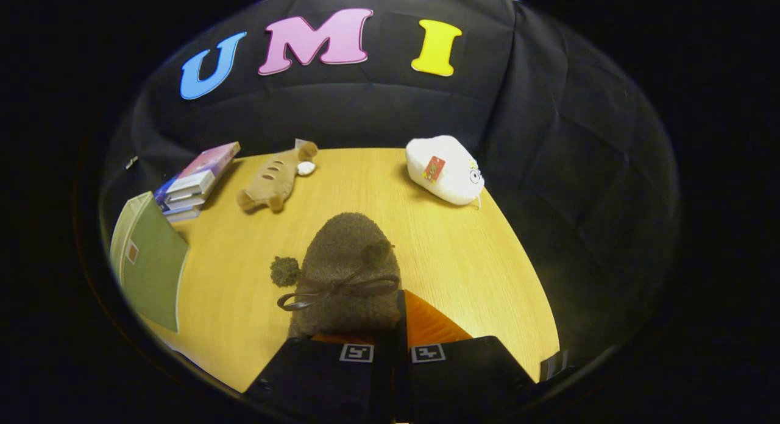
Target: Open the storage box then place both shoes into the box .Put the left shoe in first, then the right shoe, with the right side of both shoes facing outward in a uniform manner.
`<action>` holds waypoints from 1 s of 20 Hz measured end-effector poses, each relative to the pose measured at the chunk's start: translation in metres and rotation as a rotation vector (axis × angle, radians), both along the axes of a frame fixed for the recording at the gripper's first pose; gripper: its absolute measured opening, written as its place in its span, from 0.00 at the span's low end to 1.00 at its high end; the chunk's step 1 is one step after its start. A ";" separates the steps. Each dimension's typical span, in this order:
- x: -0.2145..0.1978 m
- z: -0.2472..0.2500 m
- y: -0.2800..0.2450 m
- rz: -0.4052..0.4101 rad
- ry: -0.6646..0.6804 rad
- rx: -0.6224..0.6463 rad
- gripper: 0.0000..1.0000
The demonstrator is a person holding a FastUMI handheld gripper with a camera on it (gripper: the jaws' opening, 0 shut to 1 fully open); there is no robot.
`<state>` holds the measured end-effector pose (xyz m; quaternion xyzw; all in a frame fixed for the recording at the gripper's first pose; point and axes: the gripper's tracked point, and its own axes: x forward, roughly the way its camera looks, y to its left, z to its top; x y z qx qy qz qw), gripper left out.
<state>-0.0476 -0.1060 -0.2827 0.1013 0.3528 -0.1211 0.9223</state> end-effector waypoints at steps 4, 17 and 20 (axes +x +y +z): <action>0.019 0.067 0.042 0.034 -0.063 0.034 0.08; 0.086 0.190 0.302 0.294 -0.123 0.212 0.08; 0.091 0.181 0.355 0.327 -0.084 0.229 0.07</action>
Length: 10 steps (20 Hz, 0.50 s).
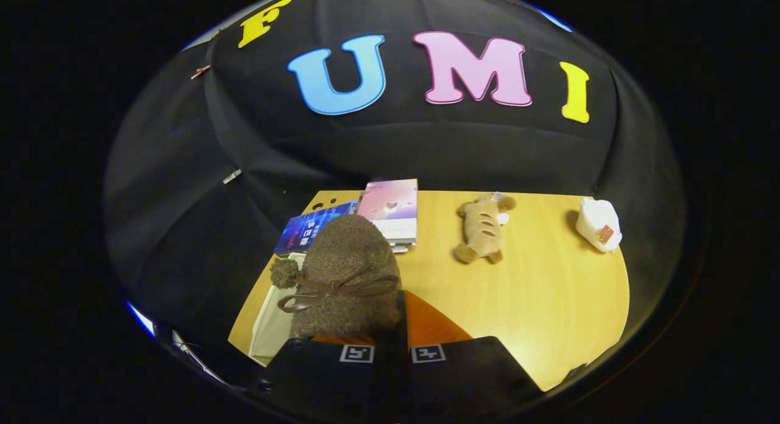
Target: Open the storage box then place both shoes into the box .Put the left shoe in first, then the right shoe, with the right side of both shoes facing outward in a uniform manner.
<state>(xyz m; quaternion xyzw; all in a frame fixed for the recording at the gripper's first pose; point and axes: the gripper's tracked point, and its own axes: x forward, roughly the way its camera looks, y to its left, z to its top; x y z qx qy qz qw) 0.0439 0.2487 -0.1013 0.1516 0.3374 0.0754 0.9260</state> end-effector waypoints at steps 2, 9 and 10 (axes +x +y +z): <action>0.002 -0.012 0.025 0.014 0.030 -0.018 0.08; 0.002 -0.080 0.074 0.057 0.165 -0.164 0.08; 0.000 -0.094 0.073 0.055 0.200 -0.197 0.08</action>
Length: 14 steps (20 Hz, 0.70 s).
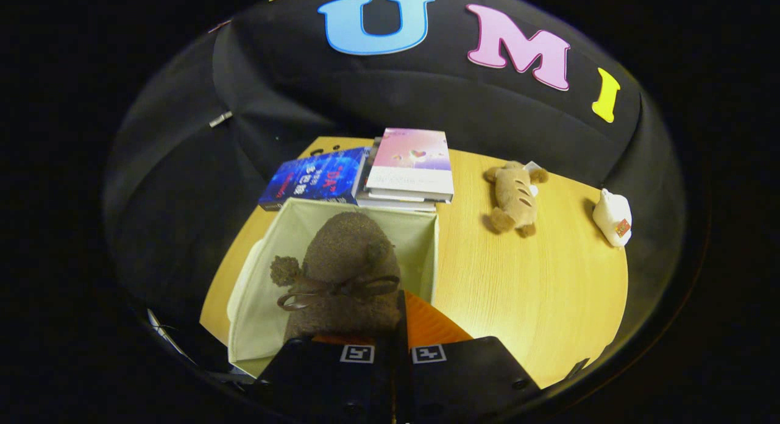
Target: Open the storage box then place both shoes into the box .Put the left shoe in first, then the right shoe, with the right side of both shoes facing outward in a uniform manner.
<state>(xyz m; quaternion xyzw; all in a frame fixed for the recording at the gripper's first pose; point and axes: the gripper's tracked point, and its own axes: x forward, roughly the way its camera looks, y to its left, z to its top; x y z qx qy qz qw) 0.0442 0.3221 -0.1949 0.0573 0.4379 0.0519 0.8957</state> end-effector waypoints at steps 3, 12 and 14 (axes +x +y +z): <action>-0.005 -0.027 0.006 -0.026 0.095 -0.056 0.08; -0.002 -0.072 0.007 -0.014 0.290 -0.248 0.08; -0.005 -0.075 0.007 0.012 0.323 -0.295 0.10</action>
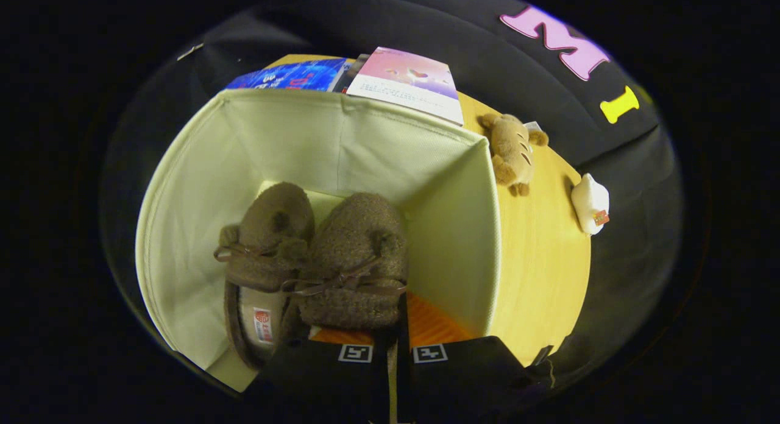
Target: Open the storage box then place both shoes into the box .Put the left shoe in first, then the right shoe, with the right side of both shoes facing outward in a uniform manner.
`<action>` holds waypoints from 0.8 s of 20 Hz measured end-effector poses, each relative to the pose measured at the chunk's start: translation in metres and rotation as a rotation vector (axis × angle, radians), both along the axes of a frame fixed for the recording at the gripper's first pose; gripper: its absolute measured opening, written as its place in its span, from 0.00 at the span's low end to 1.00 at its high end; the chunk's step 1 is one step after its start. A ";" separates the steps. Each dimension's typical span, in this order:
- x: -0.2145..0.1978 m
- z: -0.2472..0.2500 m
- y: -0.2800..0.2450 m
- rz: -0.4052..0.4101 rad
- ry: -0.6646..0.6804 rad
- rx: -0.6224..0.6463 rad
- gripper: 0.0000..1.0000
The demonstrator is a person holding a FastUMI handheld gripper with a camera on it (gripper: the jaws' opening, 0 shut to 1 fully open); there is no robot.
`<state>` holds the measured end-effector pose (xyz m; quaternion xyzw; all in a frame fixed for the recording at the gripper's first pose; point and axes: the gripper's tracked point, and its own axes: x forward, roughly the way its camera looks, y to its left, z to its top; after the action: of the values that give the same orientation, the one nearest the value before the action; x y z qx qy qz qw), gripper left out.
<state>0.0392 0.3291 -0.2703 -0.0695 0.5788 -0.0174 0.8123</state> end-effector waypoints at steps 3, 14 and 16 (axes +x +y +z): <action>-0.002 -0.002 0.011 0.030 0.015 0.030 0.12; -0.012 0.030 0.039 0.158 -0.111 0.142 0.96; -0.009 0.047 0.036 0.187 -0.188 0.144 0.99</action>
<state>0.0303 0.3649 -0.2236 -0.0629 0.4909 0.0935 0.8639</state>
